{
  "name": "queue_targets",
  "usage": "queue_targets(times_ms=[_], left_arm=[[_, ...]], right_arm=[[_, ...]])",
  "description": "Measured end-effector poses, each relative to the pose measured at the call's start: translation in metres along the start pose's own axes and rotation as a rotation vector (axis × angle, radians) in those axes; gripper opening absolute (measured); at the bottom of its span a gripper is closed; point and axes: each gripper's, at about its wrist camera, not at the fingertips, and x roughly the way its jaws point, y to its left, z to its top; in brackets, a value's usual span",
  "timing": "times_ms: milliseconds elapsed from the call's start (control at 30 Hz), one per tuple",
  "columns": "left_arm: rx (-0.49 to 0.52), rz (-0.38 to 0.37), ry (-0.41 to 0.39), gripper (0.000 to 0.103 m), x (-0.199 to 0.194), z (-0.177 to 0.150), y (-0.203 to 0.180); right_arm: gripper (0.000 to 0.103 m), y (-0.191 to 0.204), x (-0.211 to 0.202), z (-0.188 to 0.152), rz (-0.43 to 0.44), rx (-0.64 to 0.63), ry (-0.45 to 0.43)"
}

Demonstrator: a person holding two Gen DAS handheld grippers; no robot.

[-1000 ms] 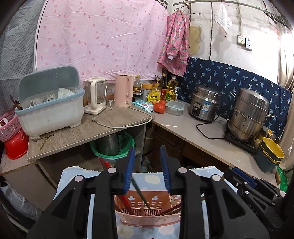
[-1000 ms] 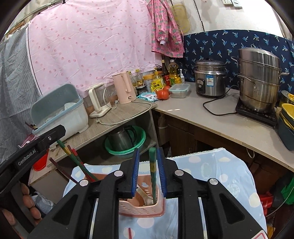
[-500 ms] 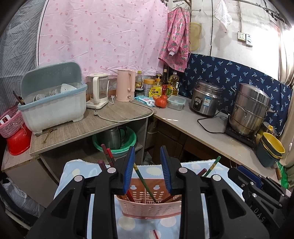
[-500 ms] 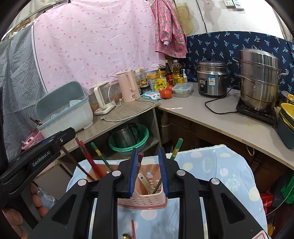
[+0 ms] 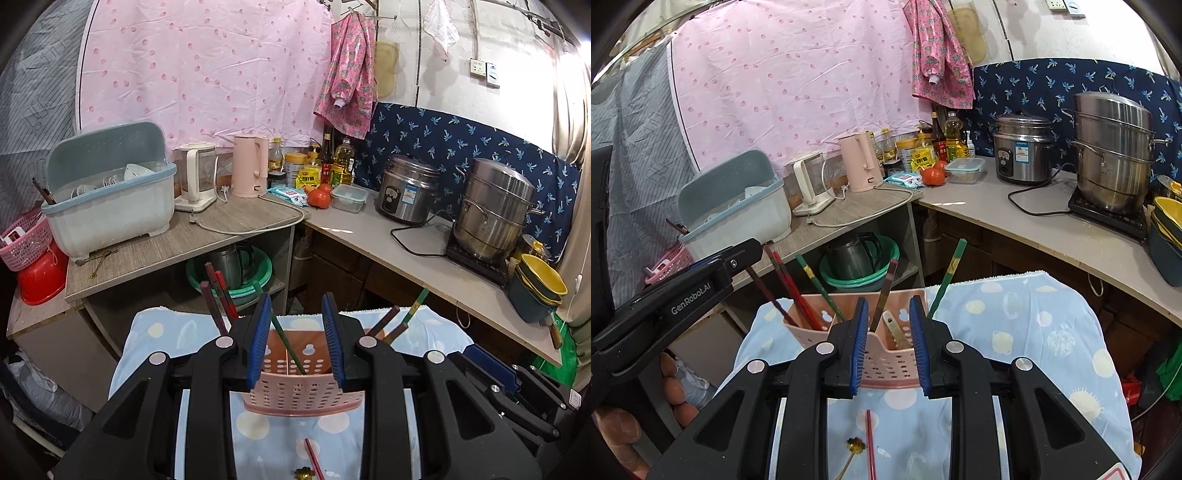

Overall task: Organize utensils
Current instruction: 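Move both tools back over the red chopstick and gold spoon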

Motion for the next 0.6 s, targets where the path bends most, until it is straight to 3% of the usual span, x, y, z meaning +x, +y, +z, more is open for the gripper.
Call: queue_targets(times_ms=[600], left_arm=[[-0.005,0.0,0.082,0.027,-0.017,-0.054,0.002]], right_arm=[[0.023,0.003,-0.026,-0.06,0.017,-0.005,0.079]])
